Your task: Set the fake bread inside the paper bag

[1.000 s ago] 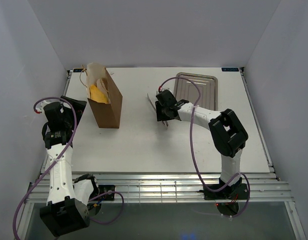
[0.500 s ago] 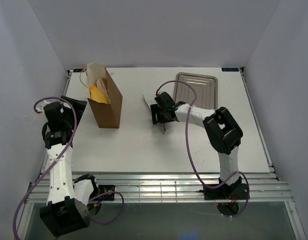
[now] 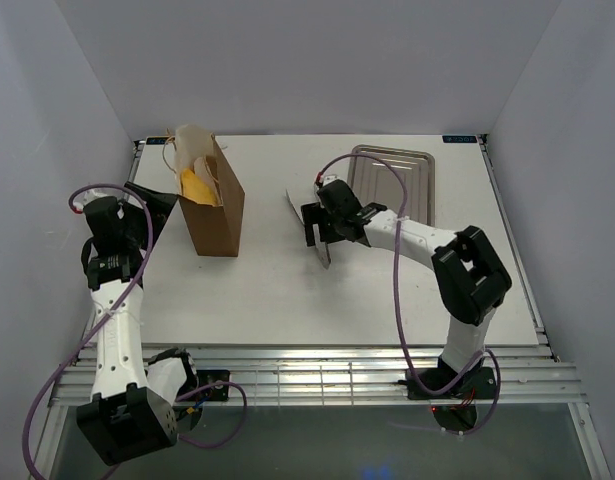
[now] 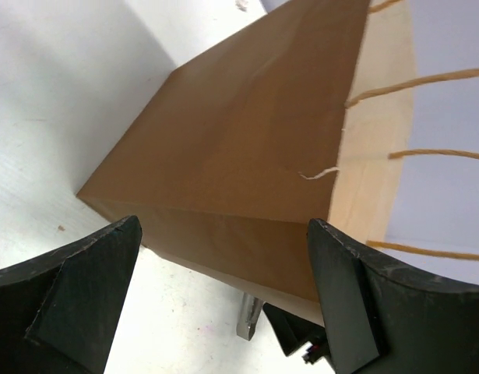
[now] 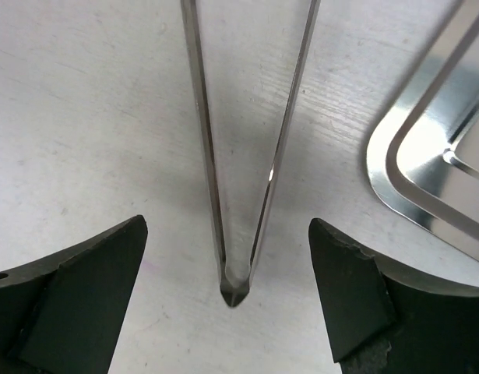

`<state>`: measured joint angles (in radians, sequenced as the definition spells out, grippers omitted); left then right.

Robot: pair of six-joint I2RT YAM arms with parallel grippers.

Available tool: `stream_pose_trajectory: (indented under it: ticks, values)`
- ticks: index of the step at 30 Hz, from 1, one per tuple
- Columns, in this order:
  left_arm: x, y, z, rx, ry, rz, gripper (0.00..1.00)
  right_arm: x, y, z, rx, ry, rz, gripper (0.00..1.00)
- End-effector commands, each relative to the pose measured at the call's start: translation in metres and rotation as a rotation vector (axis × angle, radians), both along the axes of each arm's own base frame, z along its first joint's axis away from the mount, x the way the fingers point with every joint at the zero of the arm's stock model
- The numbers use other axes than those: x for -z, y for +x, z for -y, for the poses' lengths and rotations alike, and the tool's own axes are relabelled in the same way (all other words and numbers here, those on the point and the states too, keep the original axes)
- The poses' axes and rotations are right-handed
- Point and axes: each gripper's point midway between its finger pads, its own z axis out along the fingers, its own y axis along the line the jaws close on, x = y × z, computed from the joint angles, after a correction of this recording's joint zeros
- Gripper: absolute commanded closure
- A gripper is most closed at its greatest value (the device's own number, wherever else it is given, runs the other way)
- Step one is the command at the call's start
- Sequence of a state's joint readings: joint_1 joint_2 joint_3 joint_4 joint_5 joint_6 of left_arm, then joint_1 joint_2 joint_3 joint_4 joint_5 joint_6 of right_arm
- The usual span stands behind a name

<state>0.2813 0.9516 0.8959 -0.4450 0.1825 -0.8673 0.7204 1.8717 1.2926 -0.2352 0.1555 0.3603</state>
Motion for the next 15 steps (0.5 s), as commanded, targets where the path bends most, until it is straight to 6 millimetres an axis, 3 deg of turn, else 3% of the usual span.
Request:
stream_pose_trajectory:
  ticks: [1, 8, 10, 11, 12, 13, 14, 15]
  values:
    - [-0.044, 0.004, 0.019, 0.132, 0.048, 0.165, 0.02, -0.057, 0.006, 0.004, -0.010, 0.050, 0.145, 0.10]
    - [-0.052, -0.013, 0.060, 0.346, -0.010, 0.316, 0.02, -0.095, -0.028, 0.046, 0.015, 0.093, 0.254, 0.10]
    - [-0.042, -0.017, 0.068, 0.376, -0.058, 0.324, 0.02, -0.099, -0.035, 0.056, 0.033, 0.111, 0.264, 0.10]
    - [-0.042, -0.021, 0.074, 0.404, -0.069, 0.334, 0.02, -0.111, -0.041, 0.061, 0.049, 0.151, 0.283, 0.10]
    - [-0.039, -0.024, 0.077, 0.418, -0.073, 0.338, 0.02, -0.099, -0.050, 0.068, 0.051, 0.147, 0.266, 0.10]
    - [-0.038, -0.027, 0.079, 0.426, -0.073, 0.350, 0.02, -0.099, -0.056, 0.070, 0.047, 0.174, 0.269, 0.10]
    - [-0.027, -0.031, 0.082, 0.432, -0.101, 0.337, 0.02, -0.120, -0.060, 0.070, 0.045, 0.246, 0.332, 0.10]
    - [-0.029, -0.040, 0.089, 0.465, -0.111, 0.364, 0.02, -0.120, -0.065, 0.073, 0.049, 0.276, 0.343, 0.10]
